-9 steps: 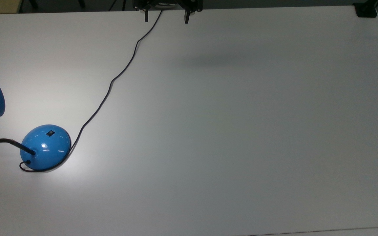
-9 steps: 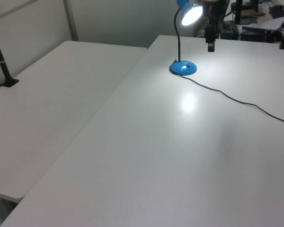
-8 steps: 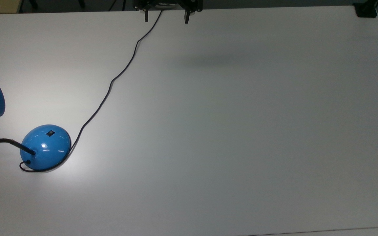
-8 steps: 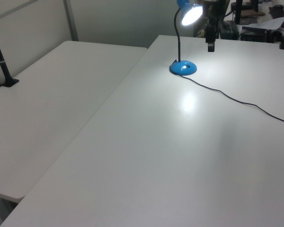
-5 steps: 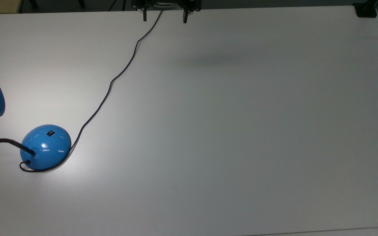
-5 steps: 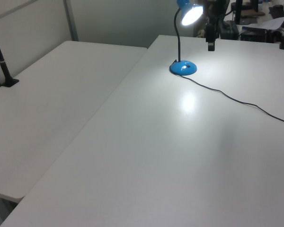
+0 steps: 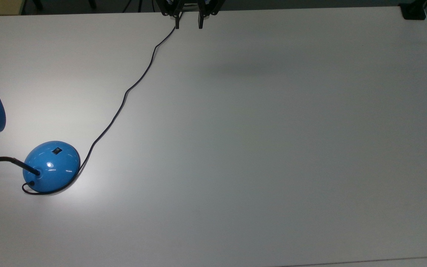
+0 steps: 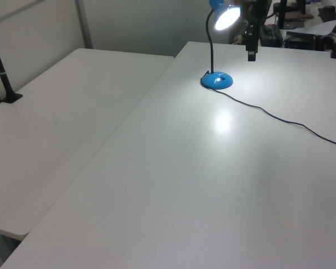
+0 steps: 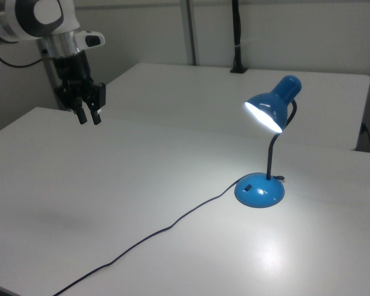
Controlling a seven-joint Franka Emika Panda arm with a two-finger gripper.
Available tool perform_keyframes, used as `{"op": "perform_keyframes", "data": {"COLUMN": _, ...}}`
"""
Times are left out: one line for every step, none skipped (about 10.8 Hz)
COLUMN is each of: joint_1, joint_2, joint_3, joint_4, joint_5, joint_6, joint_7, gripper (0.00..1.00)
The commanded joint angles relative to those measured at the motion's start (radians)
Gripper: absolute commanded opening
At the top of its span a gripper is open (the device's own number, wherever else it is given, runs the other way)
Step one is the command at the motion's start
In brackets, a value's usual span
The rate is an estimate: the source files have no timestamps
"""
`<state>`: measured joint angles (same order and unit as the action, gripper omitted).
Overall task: Turn off the lamp
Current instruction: 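Move the gripper toward the blue lamp base's switch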
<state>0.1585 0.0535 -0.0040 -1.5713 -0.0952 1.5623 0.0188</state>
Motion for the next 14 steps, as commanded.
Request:
{"op": "perform_keyframes", "data": {"joint_1": 0.001, "joint_2": -0.015, "joint_3": -0.013, "joint_4": -0.006, "joint_5": 0.025, "joint_6": -0.025, "joint_7": -0.037, "gripper": 0.00}}
{"op": "perform_keyframes", "data": {"joint_1": 0.000, "joint_2": -0.015, "joint_3": -0.013, "joint_4": -0.004, "joint_5": 0.025, "joint_6": -0.019, "joint_7": -0.037, "gripper": 0.00}}
{"op": "perform_keyframes", "data": {"joint_1": -0.010, "joint_2": -0.014, "joint_3": -0.013, "joint_4": -0.004, "joint_5": 0.025, "joint_6": -0.016, "joint_7": -0.037, "gripper": 0.00}}
{"op": "perform_keyframes", "data": {"joint_1": -0.017, "joint_2": -0.012, "joint_3": -0.014, "joint_4": -0.004, "joint_5": 0.025, "joint_6": -0.012, "joint_7": -0.034, "gripper": 0.00}}
{"op": "perform_keyframes", "data": {"joint_1": -0.043, "joint_2": -0.005, "joint_3": -0.014, "joint_4": -0.001, "joint_5": 0.029, "joint_6": 0.019, "joint_7": -0.027, "gripper": 0.00}}
{"op": "perform_keyframes", "data": {"joint_1": -0.080, "joint_2": 0.000, "joint_3": -0.014, "joint_4": -0.001, "joint_5": 0.044, "joint_6": 0.071, "joint_7": -0.016, "gripper": 0.00}}
{"op": "perform_keyframes", "data": {"joint_1": -0.124, "joint_2": 0.003, "joint_3": -0.014, "joint_4": -0.004, "joint_5": 0.067, "joint_6": 0.114, "joint_7": 0.009, "gripper": 0.00}}
{"op": "perform_keyframes", "data": {"joint_1": -0.173, "joint_2": 0.023, "joint_3": -0.014, "joint_4": -0.009, "joint_5": 0.069, "joint_6": 0.164, "joint_7": 0.021, "gripper": 0.00}}
{"op": "perform_keyframes", "data": {"joint_1": -0.215, "joint_2": 0.046, "joint_3": -0.014, "joint_4": -0.009, "joint_5": 0.069, "joint_6": 0.210, "joint_7": 0.032, "gripper": 0.00}}
{"op": "perform_keyframes", "data": {"joint_1": -0.255, "joint_2": 0.067, "joint_3": -0.014, "joint_4": -0.010, "joint_5": 0.069, "joint_6": 0.257, "joint_7": 0.052, "gripper": 0.00}}
{"op": "perform_keyframes", "data": {"joint_1": -0.292, "joint_2": 0.093, "joint_3": -0.014, "joint_4": -0.019, "joint_5": 0.068, "joint_6": 0.304, "joint_7": 0.073, "gripper": 0.00}}
{"op": "perform_keyframes", "data": {"joint_1": -0.330, "joint_2": 0.120, "joint_3": -0.016, "joint_4": -0.032, "joint_5": 0.068, "joint_6": 0.364, "joint_7": 0.098, "gripper": 0.00}}
{"op": "perform_keyframes", "data": {"joint_1": -0.361, "joint_2": 0.147, "joint_3": -0.016, "joint_4": -0.053, "joint_5": 0.068, "joint_6": 0.439, "joint_7": 0.118, "gripper": 0.00}}
{"op": "perform_keyframes", "data": {"joint_1": -0.388, "joint_2": 0.187, "joint_3": -0.016, "joint_4": -0.067, "joint_5": 0.068, "joint_6": 0.520, "joint_7": 0.142, "gripper": 0.00}}
